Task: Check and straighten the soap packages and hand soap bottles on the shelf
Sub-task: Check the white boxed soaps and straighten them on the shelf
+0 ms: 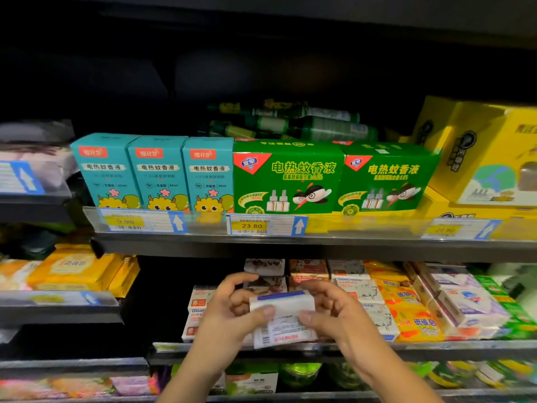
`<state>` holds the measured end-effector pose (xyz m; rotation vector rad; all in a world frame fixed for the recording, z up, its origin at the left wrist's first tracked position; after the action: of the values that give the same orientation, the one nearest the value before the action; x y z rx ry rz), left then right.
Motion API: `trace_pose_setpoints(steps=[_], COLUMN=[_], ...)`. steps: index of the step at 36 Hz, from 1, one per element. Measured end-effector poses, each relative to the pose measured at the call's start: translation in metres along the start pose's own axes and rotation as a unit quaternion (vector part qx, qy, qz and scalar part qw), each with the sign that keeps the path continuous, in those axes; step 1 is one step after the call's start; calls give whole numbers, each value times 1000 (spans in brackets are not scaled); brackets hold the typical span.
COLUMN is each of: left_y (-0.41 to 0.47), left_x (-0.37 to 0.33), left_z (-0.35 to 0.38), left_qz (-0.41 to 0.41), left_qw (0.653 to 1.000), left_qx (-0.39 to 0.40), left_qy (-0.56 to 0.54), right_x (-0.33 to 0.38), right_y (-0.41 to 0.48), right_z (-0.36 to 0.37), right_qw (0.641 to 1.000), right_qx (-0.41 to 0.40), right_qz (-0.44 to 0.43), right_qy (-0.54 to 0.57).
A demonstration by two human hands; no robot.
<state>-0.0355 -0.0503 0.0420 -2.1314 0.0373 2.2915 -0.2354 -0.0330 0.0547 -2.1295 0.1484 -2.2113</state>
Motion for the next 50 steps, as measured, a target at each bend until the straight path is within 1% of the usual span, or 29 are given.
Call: trace_pose_setpoints(steps=[2,4,5,7,10,12,15,17,18,19,21,23,24,26,28,30,32,33,35,38,39,40,42,43,45,46,47,50], left_y=[1,3,3,3,5,8,14,18,19,20,19,19,20,25,31,35,38,40,49,63,67,70,76,80,90,97,104,128], left_x=[-2,5,9,15,16,14,5,-1,-2,-4,-12,-19,-22,-20,-13,-5,2,6,19,34,36,37,37,39,43,45,46,58], left_z=[6,7,7,7,6,3,-3,-10,-14,-17,-19,-14,-11,-10,-15,-21,-26,-28,-39,-51,-53,-55,-60,-64,-73,-77,-78,-85], left_qz=[-72,-157,-192,-225,-230,-206,-119,-69,-45,-24,3,17,27,27,4,-8,-16,-15,-9,9,17,17,16,20,28,29,30,32], left_qw=[997,987,981,974,972,977,988,987,981,972,948,924,909,885,890,902,915,924,929,926,920,909,896,895,891,884,871,837], left_qx=[-24,-27,-16,4,16,30,56,105,132,156,190,212,224,246,273,288,278,260,218,127,97,74,40,19,-33,-53,-61,-50], left_qy=[-13,0,2,20,38,50,81,105,133,173,255,317,350,395,364,322,291,280,298,356,380,410,442,445,451,464,487,544], right_x=[0,-3,-4,-7,-5,-2,5,7,9,11,14,12,9,4,0,-3,-5,-6,-7,-15,-18,-21,-29,-34,-47,-53,-58,-66], right_y=[0,-2,-2,-1,3,7,12,16,16,16,16,17,18,22,27,32,37,40,44,56,59,62,66,67,70,70,71,74], right_z=[6,6,5,3,2,-1,-8,-13,-15,-16,-16,-12,-9,-4,-1,0,3,4,6,8,9,12,19,22,26,27,27,26], right_qw=[998,991,985,978,977,982,986,990,988,979,945,918,912,898,886,896,890,885,874,834,823,820,828,823,788,767,755,748], right_qx=[-4,12,21,31,44,46,45,48,51,53,68,81,85,73,65,78,98,106,120,131,135,136,125,120,112,108,102,106], right_qz=[58,130,163,195,186,156,65,9,-25,-70,-179,-255,-278,-312,-315,-274,-246,-233,-205,-152,-136,-132,-151,-157,-159,-162,-166,-162], right_qy=[22,-18,-42,-74,-92,-95,-148,-135,-147,-186,-265,-292,-289,-303,-334,-342,-371,-389,-424,-513,-535,-540,-525,-532,-585,-611,-626,-635])
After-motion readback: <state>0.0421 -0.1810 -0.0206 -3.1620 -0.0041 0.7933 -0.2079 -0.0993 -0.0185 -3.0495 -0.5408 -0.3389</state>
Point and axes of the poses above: each hand's wrist, its own y-axis towards the middle knuckle, its own z-axis out of the palm, x = y × z, the point moved 2 cm from there along y, towards the middle knuckle, and after that the axes turned 4 degrees about -x, right-handed, at the moved point
